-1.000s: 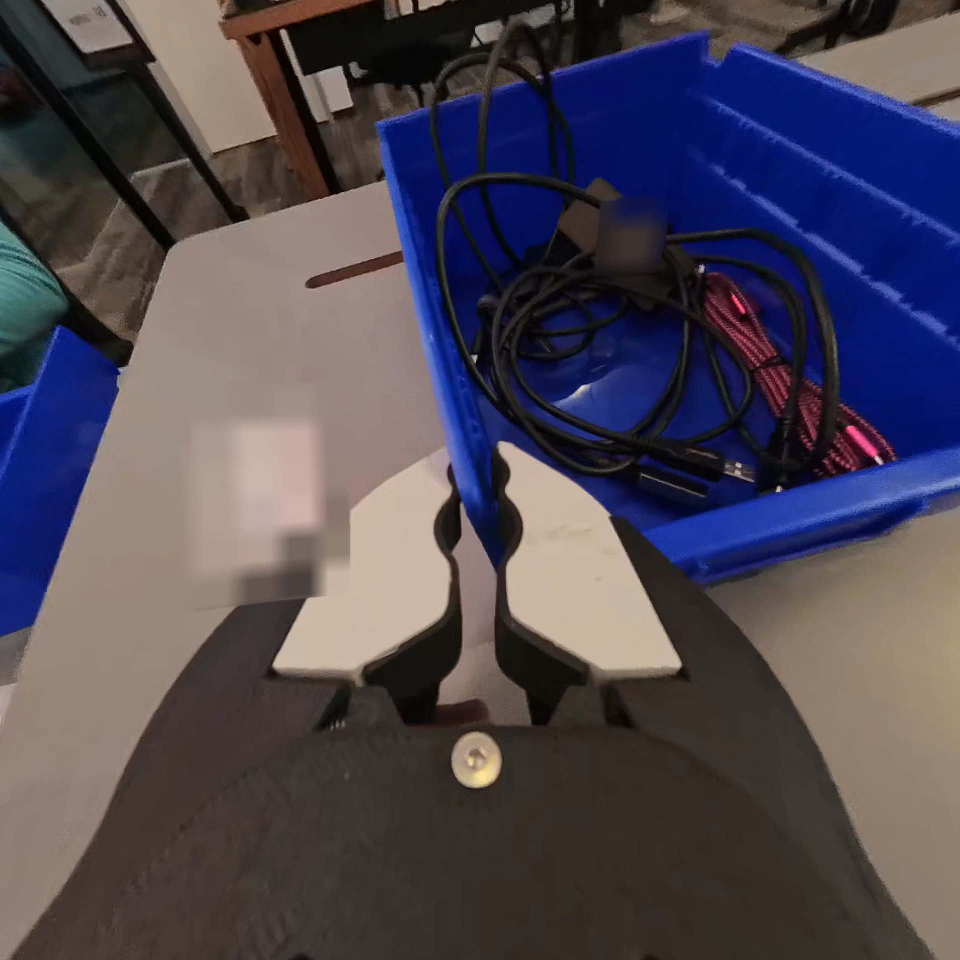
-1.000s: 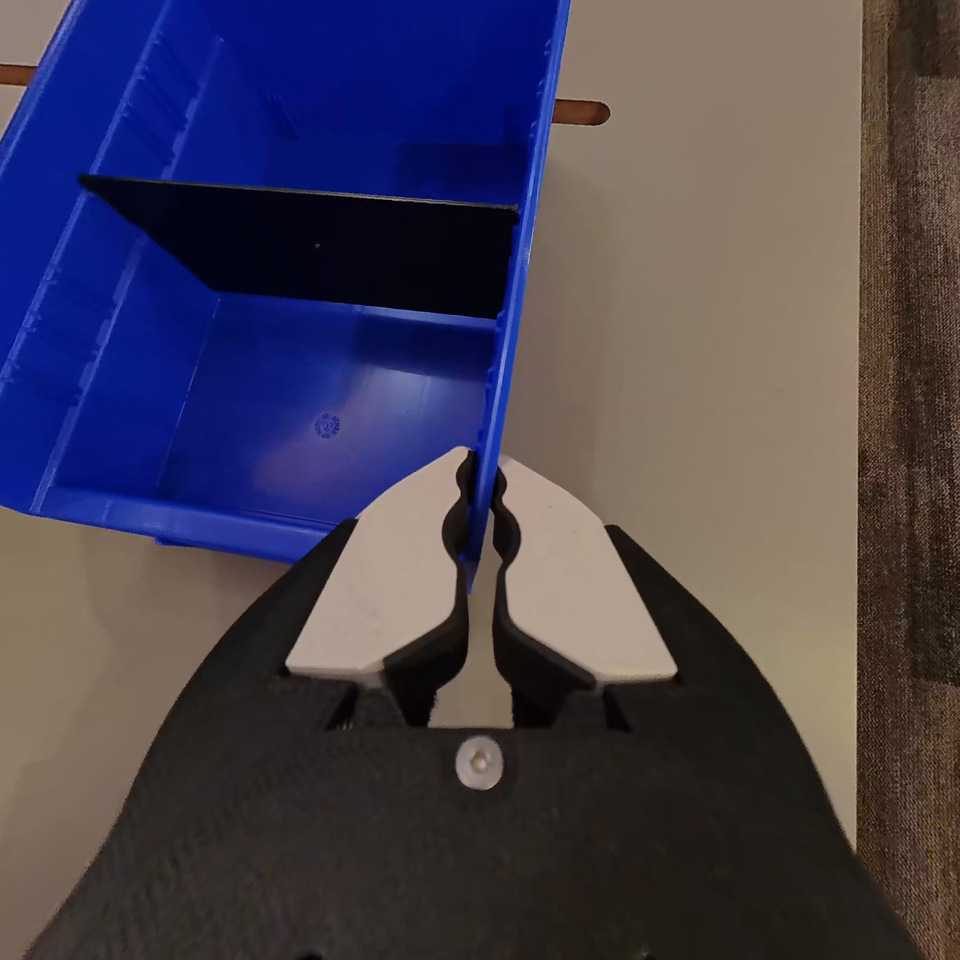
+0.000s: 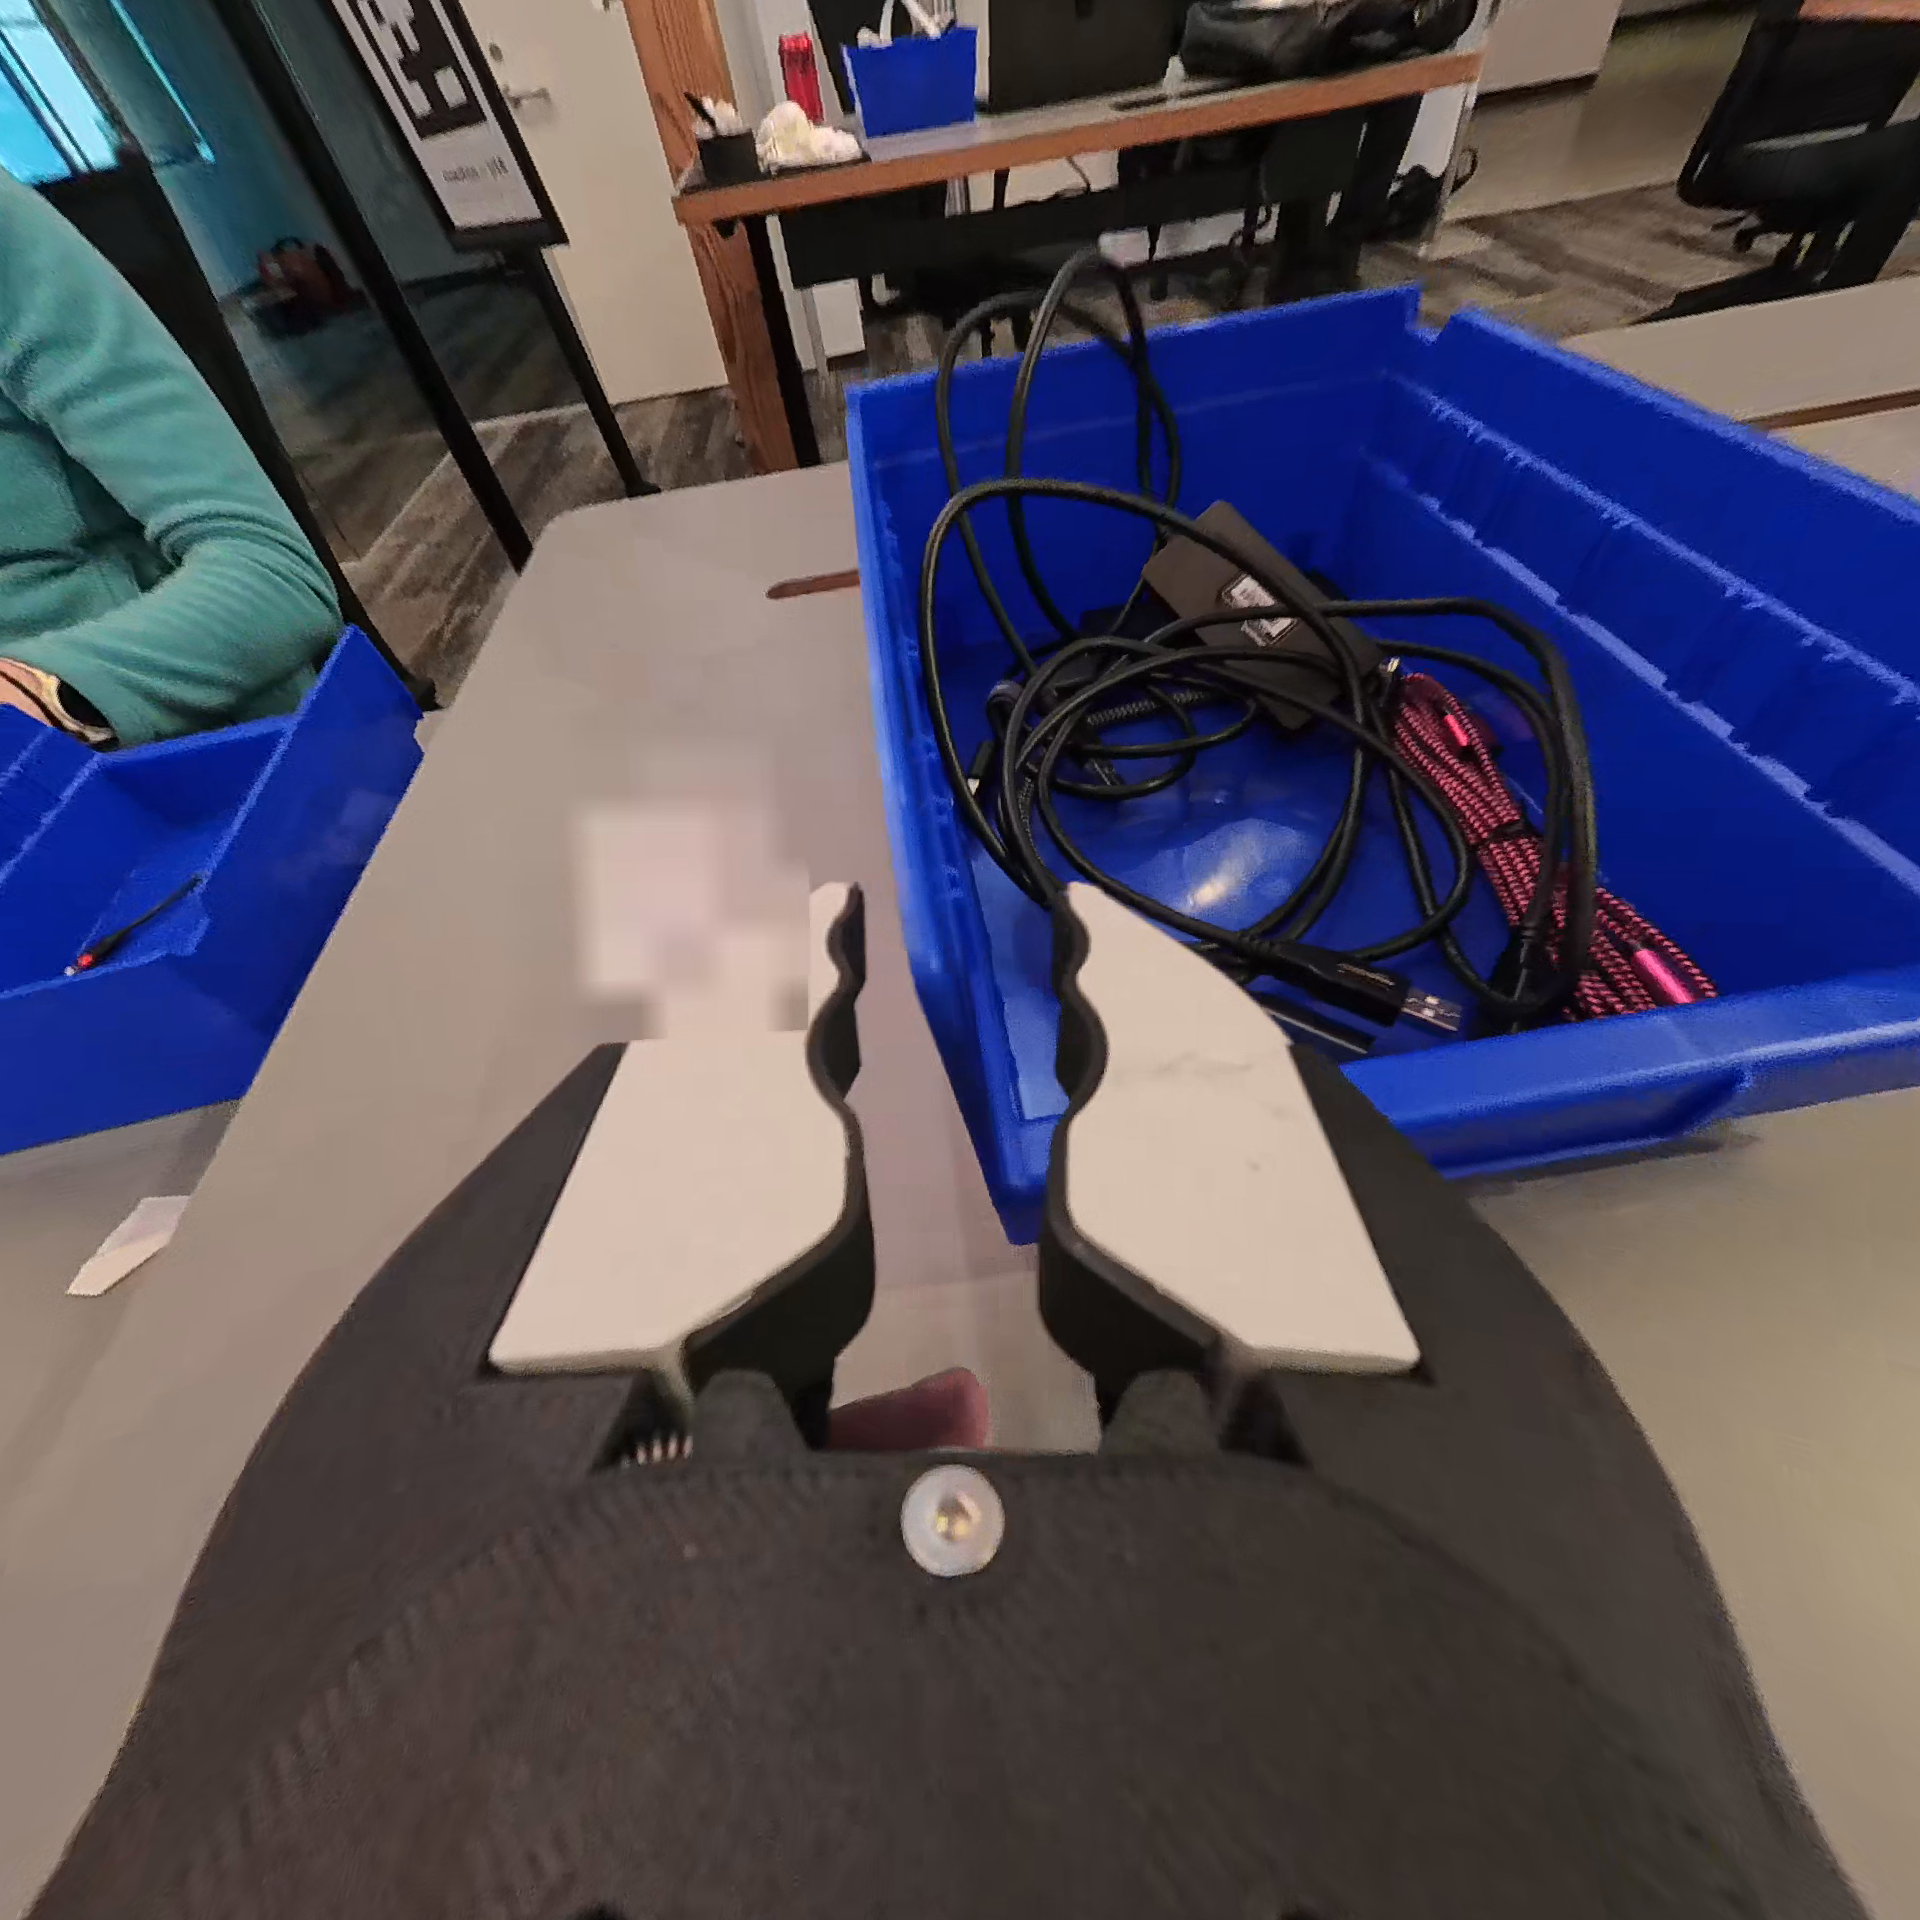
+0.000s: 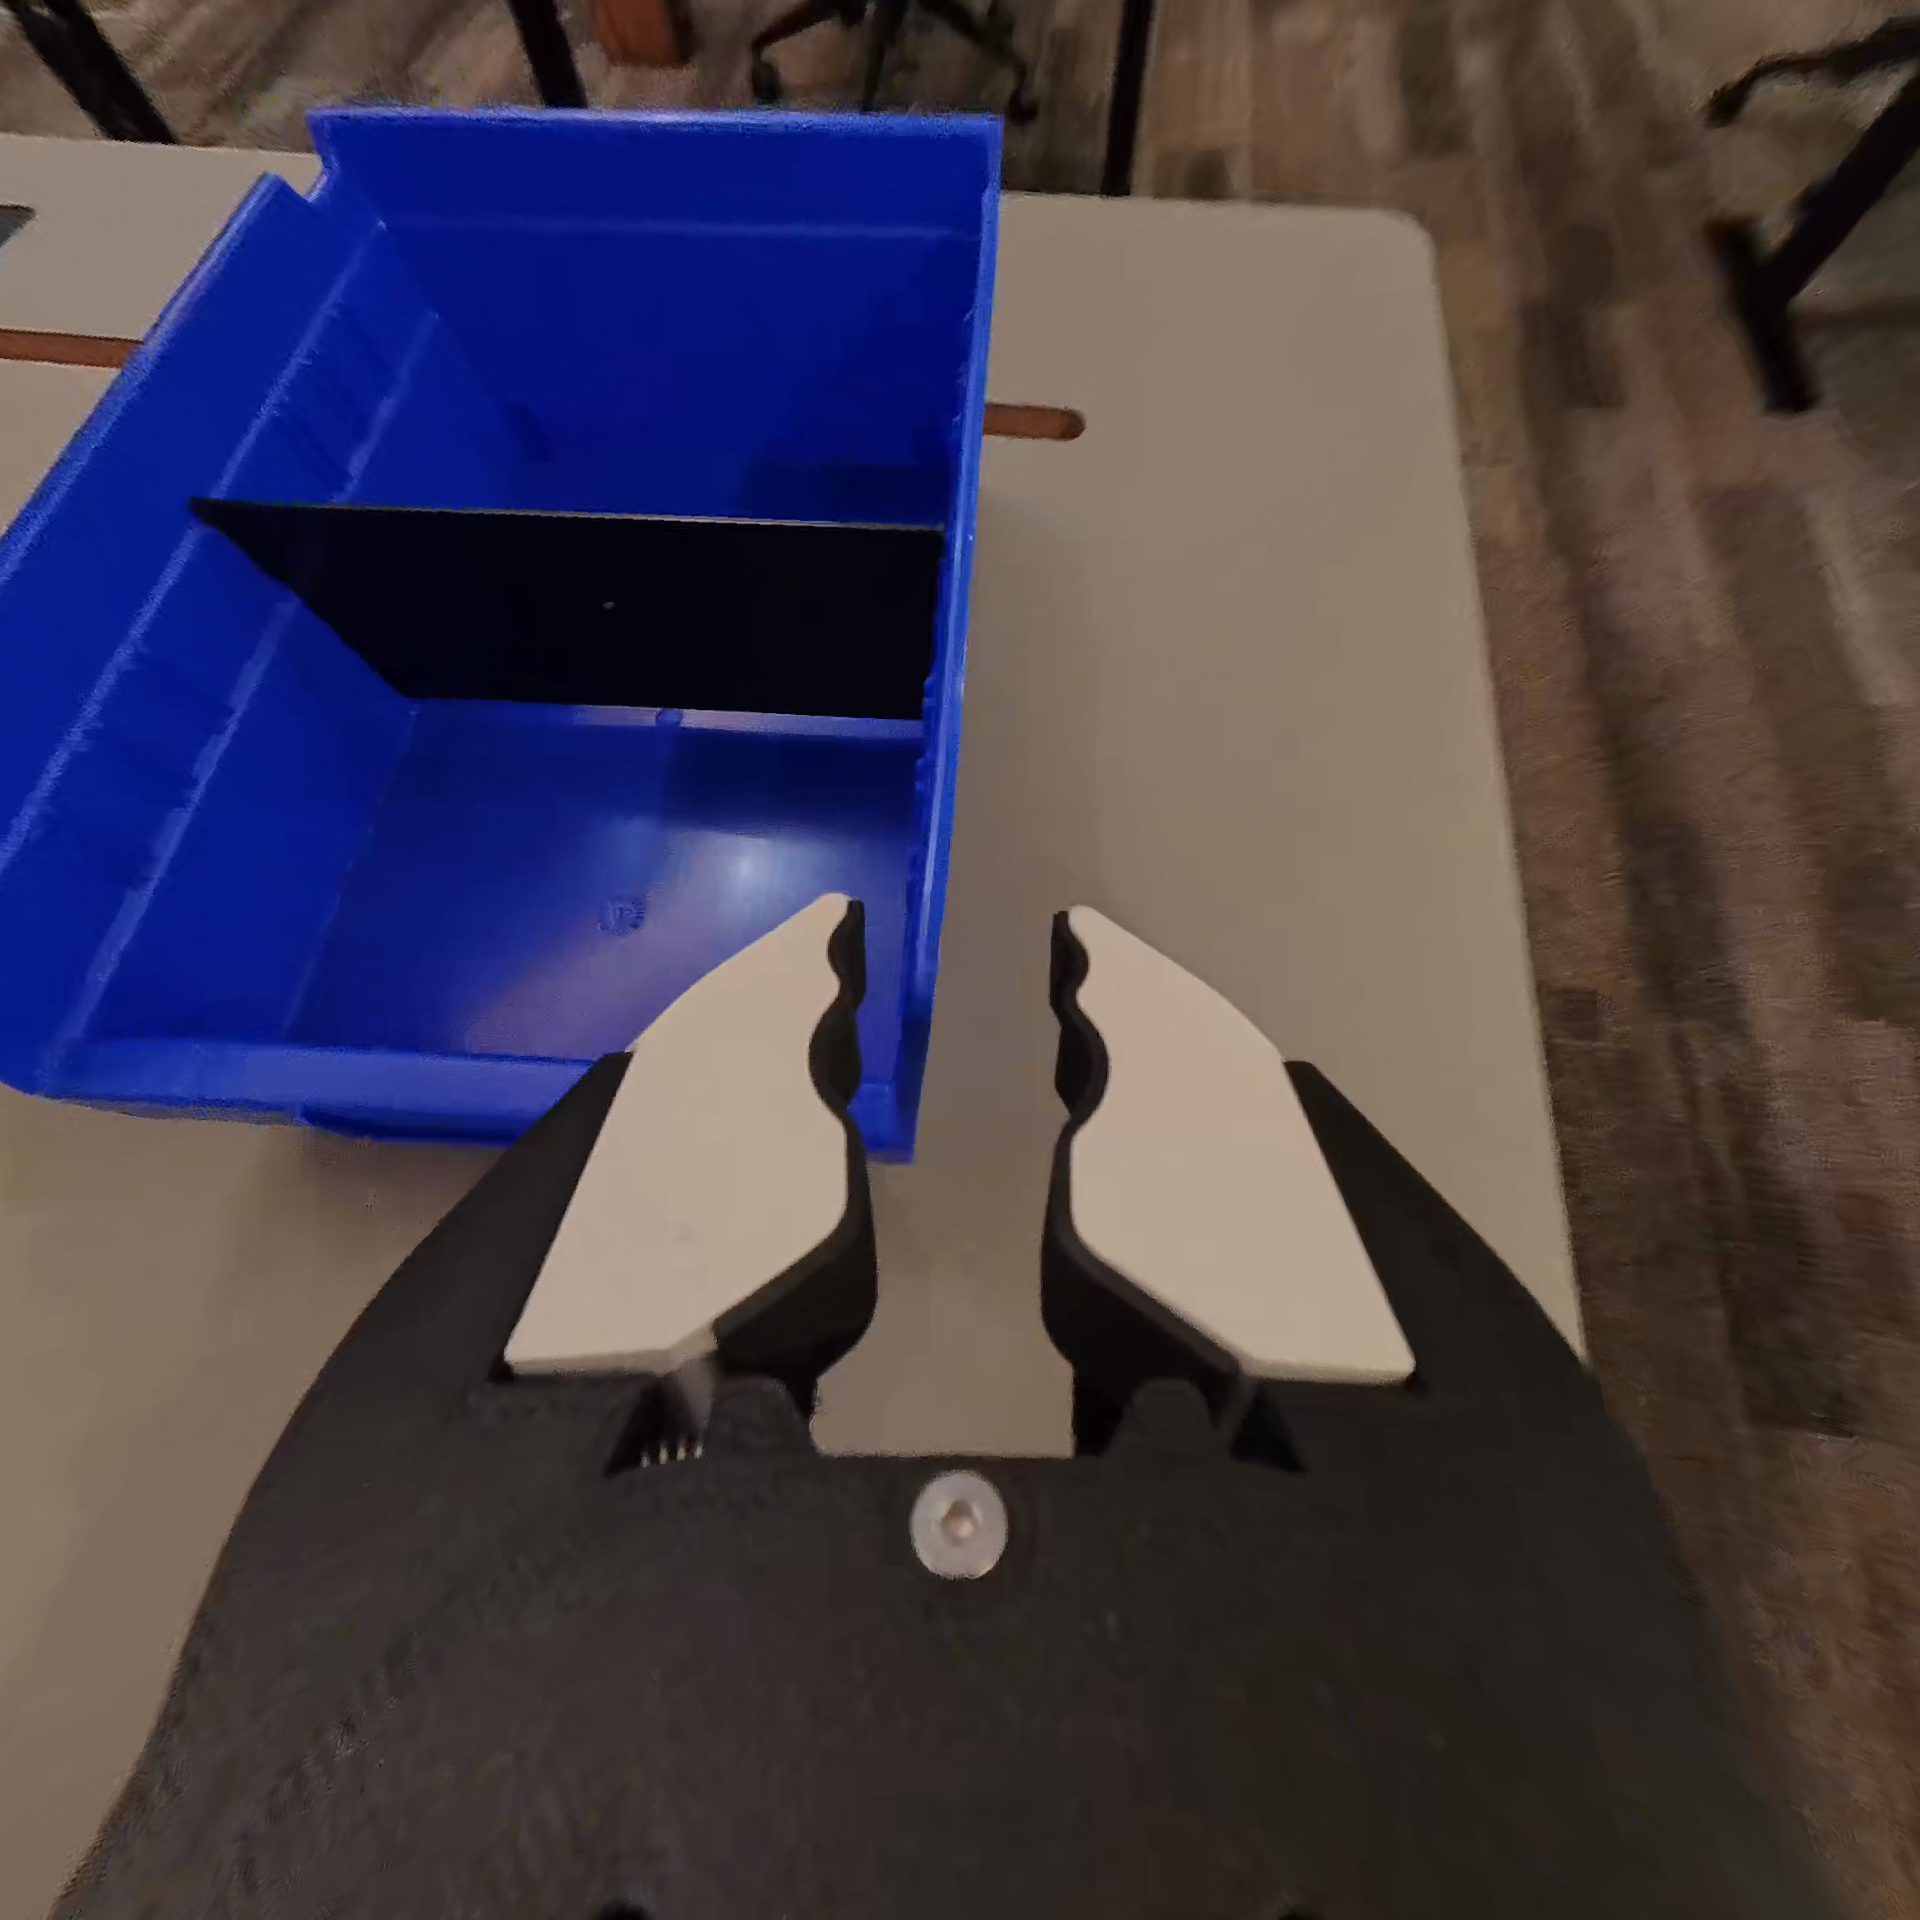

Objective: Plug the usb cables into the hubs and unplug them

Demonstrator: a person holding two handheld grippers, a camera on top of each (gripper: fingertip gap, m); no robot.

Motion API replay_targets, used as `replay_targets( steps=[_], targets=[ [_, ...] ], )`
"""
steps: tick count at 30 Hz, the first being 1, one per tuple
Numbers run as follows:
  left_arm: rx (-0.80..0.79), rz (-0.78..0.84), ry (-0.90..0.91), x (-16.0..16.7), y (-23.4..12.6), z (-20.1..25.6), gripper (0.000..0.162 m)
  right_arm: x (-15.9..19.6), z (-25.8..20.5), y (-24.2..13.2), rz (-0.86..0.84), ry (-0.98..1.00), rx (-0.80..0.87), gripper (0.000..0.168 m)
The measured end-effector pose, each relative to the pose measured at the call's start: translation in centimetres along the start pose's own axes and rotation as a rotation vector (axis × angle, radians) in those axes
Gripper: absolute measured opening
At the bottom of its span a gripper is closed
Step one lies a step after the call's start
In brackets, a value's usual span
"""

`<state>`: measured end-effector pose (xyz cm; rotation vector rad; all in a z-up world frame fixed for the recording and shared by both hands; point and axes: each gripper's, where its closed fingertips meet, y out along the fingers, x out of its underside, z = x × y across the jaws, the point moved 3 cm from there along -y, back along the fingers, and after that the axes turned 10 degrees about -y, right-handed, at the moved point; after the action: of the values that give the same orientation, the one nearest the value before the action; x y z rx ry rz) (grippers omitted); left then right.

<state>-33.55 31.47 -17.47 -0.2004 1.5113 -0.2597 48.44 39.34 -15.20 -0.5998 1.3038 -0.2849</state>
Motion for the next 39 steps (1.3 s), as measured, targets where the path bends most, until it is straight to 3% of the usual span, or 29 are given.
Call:
replay_targets(
  steps=[1,4,7,10,15,21,26,39],
  targets=[
    [0.000,0.020,0.008,-0.3,-0.3,0.1,0.037,-0.3,-0.3,-0.8,0.024,-0.031,0.029,0.036],
    [-0.054,0.063,0.055,-0.8,-1.8,0.0,0.037,-1.8,-3.6,-3.4,0.113,-0.153,0.017,0.028],
    [-0.065,0.137,0.137,-1.5,-4.2,1.4,0.010,-3.6,-11.0,-5.7,0.251,-0.394,-0.141,0.009],
    [-0.026,0.175,0.194,-1.5,-5.9,4.0,0.000,-4.0,-18.6,-6.9,0.327,-0.596,-0.275,0.000],
    [0.157,0.181,0.307,-0.2,-6.7,10.1,0.000,-4.1,-30.1,-6.9,0.420,-0.626,-0.567,0.000],
    [0.259,0.153,0.345,2.3,-5.3,14.7,0.011,-4.4,-39.1,-3.3,0.455,-0.630,-0.736,0.003],
    [0.266,0.160,0.399,2.9,-4.9,15.5,0.016,-2.9,-41.7,-0.9,0.393,-0.654,-0.782,0.005],
    [0.257,0.181,0.390,2.8,-4.7,15.4,0.021,-2.3,-39.9,-0.3,0.425,-0.556,-0.812,0.007]
  ],
)
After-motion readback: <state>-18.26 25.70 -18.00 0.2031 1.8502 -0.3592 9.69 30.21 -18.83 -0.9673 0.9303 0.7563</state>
